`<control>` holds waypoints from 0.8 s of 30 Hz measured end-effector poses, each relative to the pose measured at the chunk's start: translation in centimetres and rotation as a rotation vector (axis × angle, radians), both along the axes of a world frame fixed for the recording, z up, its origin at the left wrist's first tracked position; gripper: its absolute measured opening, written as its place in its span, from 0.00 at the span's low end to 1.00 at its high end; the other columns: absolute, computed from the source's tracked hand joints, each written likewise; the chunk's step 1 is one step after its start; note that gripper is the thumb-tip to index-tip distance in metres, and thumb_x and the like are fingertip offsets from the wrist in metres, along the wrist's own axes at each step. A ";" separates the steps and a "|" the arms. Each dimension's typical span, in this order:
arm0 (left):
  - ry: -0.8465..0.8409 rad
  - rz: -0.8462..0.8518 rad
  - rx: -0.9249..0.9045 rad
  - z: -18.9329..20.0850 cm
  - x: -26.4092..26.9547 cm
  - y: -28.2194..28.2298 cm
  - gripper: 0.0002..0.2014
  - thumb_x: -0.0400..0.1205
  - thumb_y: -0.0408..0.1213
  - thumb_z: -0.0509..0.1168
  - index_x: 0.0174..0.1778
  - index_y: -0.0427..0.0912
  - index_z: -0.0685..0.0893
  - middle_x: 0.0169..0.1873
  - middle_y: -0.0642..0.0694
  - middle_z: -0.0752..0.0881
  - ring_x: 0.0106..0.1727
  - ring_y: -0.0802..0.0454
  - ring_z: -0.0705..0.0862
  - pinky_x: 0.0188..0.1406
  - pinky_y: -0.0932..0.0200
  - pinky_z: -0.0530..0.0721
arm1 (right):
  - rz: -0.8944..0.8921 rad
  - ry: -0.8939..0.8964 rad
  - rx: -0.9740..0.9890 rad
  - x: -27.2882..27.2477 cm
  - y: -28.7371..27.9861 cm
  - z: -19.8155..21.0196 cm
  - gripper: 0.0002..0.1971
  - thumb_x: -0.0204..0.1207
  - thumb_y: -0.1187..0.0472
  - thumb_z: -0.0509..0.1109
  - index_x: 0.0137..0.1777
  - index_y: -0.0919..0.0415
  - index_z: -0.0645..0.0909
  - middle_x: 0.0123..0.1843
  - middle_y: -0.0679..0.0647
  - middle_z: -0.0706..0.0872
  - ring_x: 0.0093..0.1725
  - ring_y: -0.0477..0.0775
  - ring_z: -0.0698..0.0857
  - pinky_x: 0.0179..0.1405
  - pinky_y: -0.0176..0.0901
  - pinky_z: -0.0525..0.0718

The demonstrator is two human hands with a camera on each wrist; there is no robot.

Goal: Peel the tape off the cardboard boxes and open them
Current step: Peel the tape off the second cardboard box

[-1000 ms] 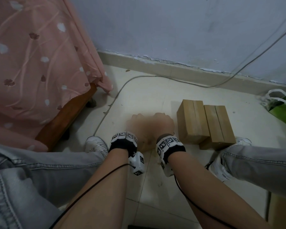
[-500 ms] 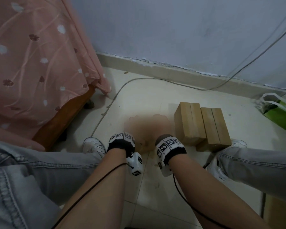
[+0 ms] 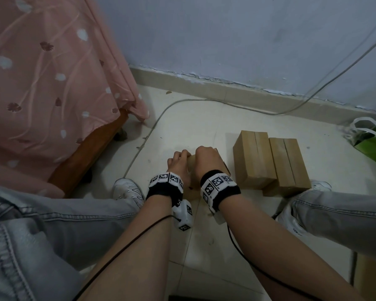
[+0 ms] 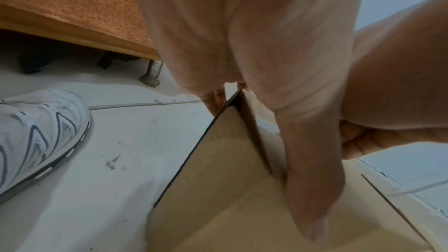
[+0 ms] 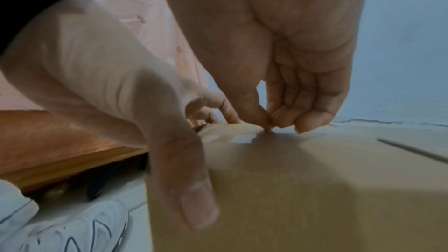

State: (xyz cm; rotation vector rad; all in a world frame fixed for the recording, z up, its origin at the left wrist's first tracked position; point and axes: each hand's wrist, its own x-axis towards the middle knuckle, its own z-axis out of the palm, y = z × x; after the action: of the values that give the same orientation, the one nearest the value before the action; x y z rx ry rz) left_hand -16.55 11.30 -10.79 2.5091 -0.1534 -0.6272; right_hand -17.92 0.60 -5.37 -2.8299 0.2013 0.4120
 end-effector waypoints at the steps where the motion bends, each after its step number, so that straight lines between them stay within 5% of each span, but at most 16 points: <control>1: 0.008 -0.005 0.003 0.0 0.0 0.0 0.41 0.68 0.32 0.77 0.74 0.46 0.64 0.72 0.44 0.65 0.73 0.41 0.64 0.62 0.52 0.73 | 0.026 0.011 -0.027 0.2 0.0 -0.3 0.14 0.66 0.64 0.78 0.39 0.58 0.72 0.40 0.53 0.78 0.46 0.54 0.81 0.45 0.43 0.82; 4: 0.027 -0.025 0.014 0.3 0.1 -0.2 0.44 0.62 0.34 0.81 0.72 0.47 0.65 0.69 0.45 0.66 0.71 0.42 0.65 0.58 0.53 0.74 | 0.073 0.005 -0.065 0.5 -0.2 -1.1 0.05 0.74 0.69 0.66 0.39 0.61 0.74 0.45 0.57 0.82 0.52 0.58 0.84 0.52 0.45 0.82; 9: 0.047 -0.029 0.022 0.1 0.1 0.2 0.46 0.57 0.40 0.85 0.67 0.50 0.66 0.66 0.48 0.67 0.68 0.44 0.66 0.51 0.53 0.74 | -0.128 -0.009 0.052 1.0 -2.3 -2.1 0.10 0.80 0.74 0.56 0.56 0.70 0.78 0.58 0.66 0.82 0.57 0.64 0.83 0.51 0.48 0.80; 13: 0.055 0.004 0.017 0.0 0.0 0.8 0.46 0.57 0.41 0.85 0.68 0.50 0.65 0.65 0.49 0.67 0.67 0.45 0.66 0.49 0.54 0.72 | -0.166 0.062 0.251 1.7 -3.7 -1.4 0.06 0.79 0.70 0.58 0.45 0.70 0.76 0.53 0.66 0.84 0.45 0.65 0.82 0.43 0.48 0.81; 15: 0.056 0.005 0.017 0.2 0.1 0.7 0.47 0.57 0.42 0.85 0.68 0.50 0.65 0.65 0.48 0.67 0.68 0.44 0.66 0.49 0.54 0.72 | -0.161 0.048 0.321 1.7 -4.1 -1.4 0.14 0.77 0.70 0.59 0.57 0.72 0.82 0.61 0.67 0.84 0.56 0.66 0.84 0.54 0.49 0.84; 17: 0.059 0.008 0.019 0.4 0.1 0.6 0.47 0.58 0.42 0.85 0.69 0.50 0.65 0.66 0.48 0.67 0.68 0.44 0.66 0.49 0.54 0.72 | -0.127 0.026 0.370 1.5 -4.2 -1.5 0.19 0.79 0.68 0.58 0.67 0.64 0.82 0.67 0.63 0.83 0.66 0.62 0.82 0.63 0.46 0.80; 24: 0.064 0.017 0.012 0.2 0.0 0.6 0.46 0.58 0.42 0.85 0.68 0.49 0.66 0.66 0.48 0.67 0.68 0.44 0.67 0.49 0.54 0.72 | 0.016 -0.046 0.225 1.2 -3.0 -3.3 0.11 0.77 0.66 0.62 0.50 0.64 0.86 0.49 0.59 0.87 0.51 0.61 0.85 0.53 0.51 0.84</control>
State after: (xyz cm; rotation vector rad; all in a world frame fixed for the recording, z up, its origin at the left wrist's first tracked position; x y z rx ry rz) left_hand -16.56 11.91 -10.55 2.4954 -0.1048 -0.7021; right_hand -16.74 -2.38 -8.65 -2.6187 0.1157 0.3489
